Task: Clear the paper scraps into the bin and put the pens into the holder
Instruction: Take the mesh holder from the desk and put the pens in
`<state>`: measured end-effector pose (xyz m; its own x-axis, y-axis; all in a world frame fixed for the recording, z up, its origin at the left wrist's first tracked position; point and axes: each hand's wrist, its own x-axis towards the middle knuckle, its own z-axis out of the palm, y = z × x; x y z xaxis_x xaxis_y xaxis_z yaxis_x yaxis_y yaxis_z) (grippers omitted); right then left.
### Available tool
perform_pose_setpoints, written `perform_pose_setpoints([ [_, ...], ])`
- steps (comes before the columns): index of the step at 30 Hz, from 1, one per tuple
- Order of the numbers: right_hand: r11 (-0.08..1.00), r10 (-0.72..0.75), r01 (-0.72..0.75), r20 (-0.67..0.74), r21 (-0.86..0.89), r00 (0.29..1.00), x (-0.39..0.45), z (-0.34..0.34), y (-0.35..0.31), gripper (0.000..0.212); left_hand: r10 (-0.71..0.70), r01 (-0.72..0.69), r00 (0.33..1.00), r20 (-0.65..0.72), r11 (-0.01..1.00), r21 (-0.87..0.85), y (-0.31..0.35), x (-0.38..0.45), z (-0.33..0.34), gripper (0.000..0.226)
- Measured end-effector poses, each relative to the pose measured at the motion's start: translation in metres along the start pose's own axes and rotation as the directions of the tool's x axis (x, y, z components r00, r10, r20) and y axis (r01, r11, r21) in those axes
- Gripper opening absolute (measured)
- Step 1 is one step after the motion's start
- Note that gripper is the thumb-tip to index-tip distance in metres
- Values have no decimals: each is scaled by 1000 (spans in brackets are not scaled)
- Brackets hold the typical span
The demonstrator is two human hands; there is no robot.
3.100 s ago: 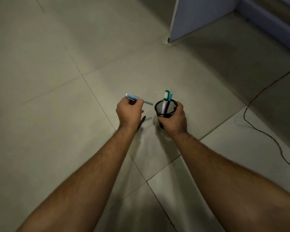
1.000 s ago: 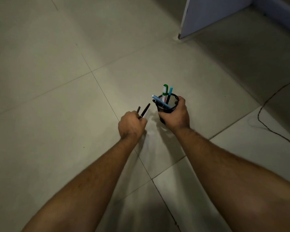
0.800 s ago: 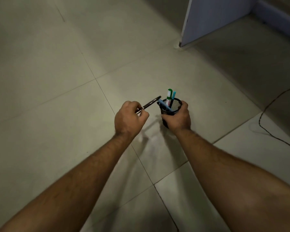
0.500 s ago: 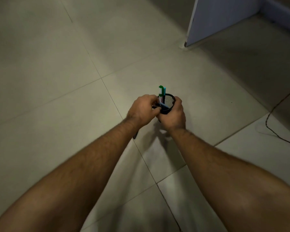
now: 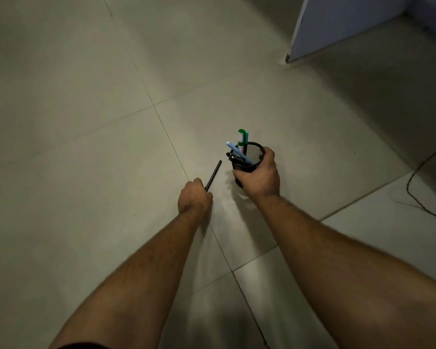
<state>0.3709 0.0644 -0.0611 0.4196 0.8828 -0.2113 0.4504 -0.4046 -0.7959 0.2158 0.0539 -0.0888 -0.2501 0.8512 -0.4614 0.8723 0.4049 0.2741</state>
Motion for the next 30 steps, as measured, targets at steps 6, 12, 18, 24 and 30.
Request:
perform_pose_setpoints([
  [6,997,-42,41,-17,-60,999,1,-5,-2,80,10,-43,982,-188,985,-168,-2,-10,-42,20],
  [12,992,-6,-2,-59,-127,998,17,-13,-14,82,392,-498,776,-495,862,-98,9,-29,-91,9],
  [18,995,-56,57,14,-77,998,4,1,-19,81,592,-610,727,-349,789,68,32,-21,-100,17],
  [24,996,-86,86,80,11,993,-6,15,-27,80,530,-602,779,-333,782,-163,29,-26,-92,33],
  [30,994,-60,47,122,102,991,-16,21,-45,85,400,-539,819,-411,783,-310,24,-23,-104,20],
])
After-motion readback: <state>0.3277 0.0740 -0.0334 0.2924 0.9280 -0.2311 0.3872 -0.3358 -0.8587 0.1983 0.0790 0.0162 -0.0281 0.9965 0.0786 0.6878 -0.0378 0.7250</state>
